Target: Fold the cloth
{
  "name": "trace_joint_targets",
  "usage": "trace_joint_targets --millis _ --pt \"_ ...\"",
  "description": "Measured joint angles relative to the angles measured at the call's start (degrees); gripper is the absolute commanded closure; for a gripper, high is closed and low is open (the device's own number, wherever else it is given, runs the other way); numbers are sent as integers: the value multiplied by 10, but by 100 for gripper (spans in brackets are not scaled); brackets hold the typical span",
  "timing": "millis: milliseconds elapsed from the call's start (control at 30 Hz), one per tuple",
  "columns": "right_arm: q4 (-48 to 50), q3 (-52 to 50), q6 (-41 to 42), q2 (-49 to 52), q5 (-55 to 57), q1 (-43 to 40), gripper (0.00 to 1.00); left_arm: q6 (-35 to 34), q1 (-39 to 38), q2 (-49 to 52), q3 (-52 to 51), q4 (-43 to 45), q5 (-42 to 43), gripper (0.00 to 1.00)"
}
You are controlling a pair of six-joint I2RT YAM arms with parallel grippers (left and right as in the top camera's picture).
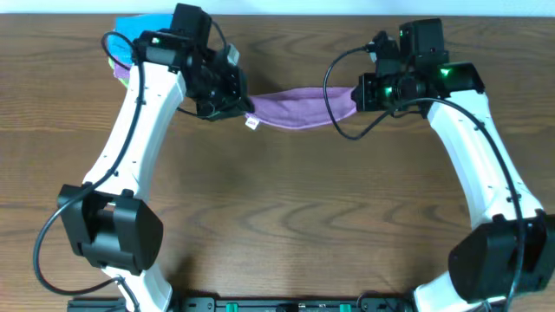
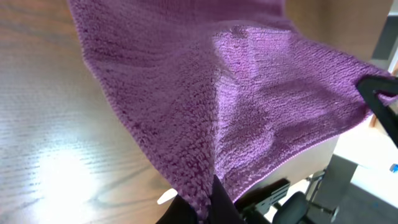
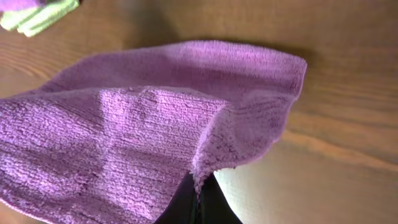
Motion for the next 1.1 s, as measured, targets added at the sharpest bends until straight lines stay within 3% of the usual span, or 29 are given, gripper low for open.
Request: trace_joint_targets --millis 300,700,1100 --pt "-30 -26 -28 -23 0 0 98 6 -41 0 -69 -11 -6 94" --pt "44 -236 -32 -162 0 0 99 4 -60 0 -191 28 -10 94" --pt "73 -385 -24 -189 0 0 99 4 -98 0 -292 67 -12 94"
